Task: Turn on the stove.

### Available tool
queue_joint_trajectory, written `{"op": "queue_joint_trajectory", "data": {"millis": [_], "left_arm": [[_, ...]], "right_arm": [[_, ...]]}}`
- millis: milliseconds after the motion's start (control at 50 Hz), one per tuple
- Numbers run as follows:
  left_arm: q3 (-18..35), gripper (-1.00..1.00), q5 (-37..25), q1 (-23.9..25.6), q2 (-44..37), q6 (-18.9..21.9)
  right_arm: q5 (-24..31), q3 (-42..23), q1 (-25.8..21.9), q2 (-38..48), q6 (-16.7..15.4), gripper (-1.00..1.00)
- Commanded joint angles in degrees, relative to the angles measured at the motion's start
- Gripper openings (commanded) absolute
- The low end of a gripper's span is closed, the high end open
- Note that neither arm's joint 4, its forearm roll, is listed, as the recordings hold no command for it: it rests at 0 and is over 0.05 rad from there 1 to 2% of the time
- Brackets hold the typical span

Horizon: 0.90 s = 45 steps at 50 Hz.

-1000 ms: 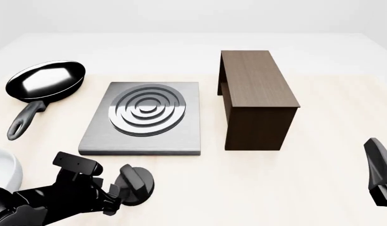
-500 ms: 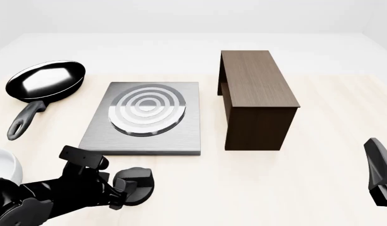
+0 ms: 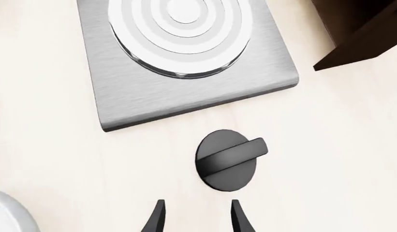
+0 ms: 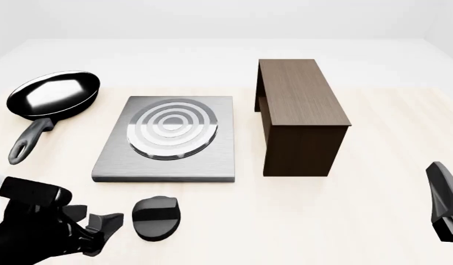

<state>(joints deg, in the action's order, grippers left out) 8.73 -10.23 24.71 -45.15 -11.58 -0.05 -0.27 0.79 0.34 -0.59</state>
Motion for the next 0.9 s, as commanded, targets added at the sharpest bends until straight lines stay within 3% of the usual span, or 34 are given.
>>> {"op": "queue_joint_trajectory", "data": {"millis": [20, 280, 900], "left_arm": [[6.4, 1.0, -14.8, -6.0, 14.3, 3.5], [14.4, 1.0, -18.4, -13.7, 15.2, 6.6], [26.2, 1.0, -15.4, -25.6, 7.9, 9.0]], "right_arm": [[0.0, 0.0, 0.0, 0.0, 0.0, 1.0], [0.0, 0.0, 0.0, 0.0, 0.0, 1.0], [0.0, 0.0, 0.0, 0.0, 0.0, 1.0]]}}
